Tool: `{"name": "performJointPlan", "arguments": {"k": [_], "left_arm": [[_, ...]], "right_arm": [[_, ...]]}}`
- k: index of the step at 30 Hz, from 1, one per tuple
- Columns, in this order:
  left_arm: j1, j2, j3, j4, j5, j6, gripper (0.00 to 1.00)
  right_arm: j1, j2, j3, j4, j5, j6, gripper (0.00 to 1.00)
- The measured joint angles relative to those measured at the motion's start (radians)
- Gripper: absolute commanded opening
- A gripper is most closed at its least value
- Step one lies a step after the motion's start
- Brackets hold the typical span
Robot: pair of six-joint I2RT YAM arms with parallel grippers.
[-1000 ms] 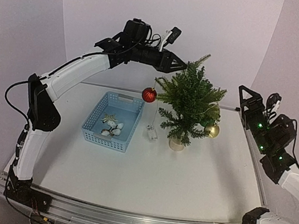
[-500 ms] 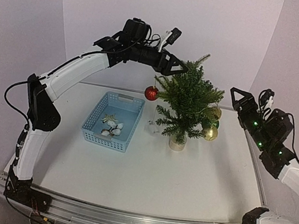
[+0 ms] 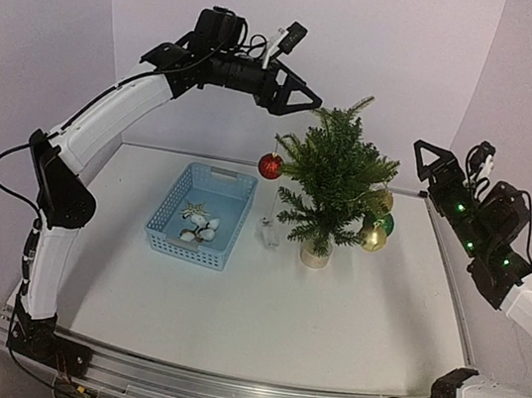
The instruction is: Decorate the small christmas tree
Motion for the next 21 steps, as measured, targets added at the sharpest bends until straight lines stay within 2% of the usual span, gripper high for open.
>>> {"name": "performJointPlan", "arguments": {"k": [6,7,9,12,13,17,21], "left_arm": [[0.077,-0.066,-0.002,-0.071,0.008,0.034,0.99],[0.098,-0.078,-0.004,-0.082,0.008,0.035,0.98],[0.154,-0.12,-0.048,-0.099,0.002,0.039,0.86],[0.246,-0.21,-0.209,-0.12,-0.028,0.031,0.63],[0.274,-0.237,-0.275,-0.127,-0.048,0.028,0.58],[0.327,-0.296,-0.563,-0.146,-0.184,0.059,0.53],[0.308,-0.255,-0.772,-0.174,-0.294,0.113,0.56]], "right_arm": [[0.0,0.0,0.032,-0.031,0.002,-0.047,0.94],[0.0,-0.001,0.034,-0.038,0.004,-0.055,0.94],[0.0,-0.008,0.035,-0.053,0.011,-0.072,0.94],[0.0,-0.022,0.035,-0.076,0.023,-0.093,0.94],[0.0,-0.029,0.035,-0.084,0.027,-0.099,0.94],[0.0,-0.051,0.034,-0.102,0.037,-0.111,0.94],[0.0,-0.066,0.034,-0.11,0.044,-0.113,0.94]]}}
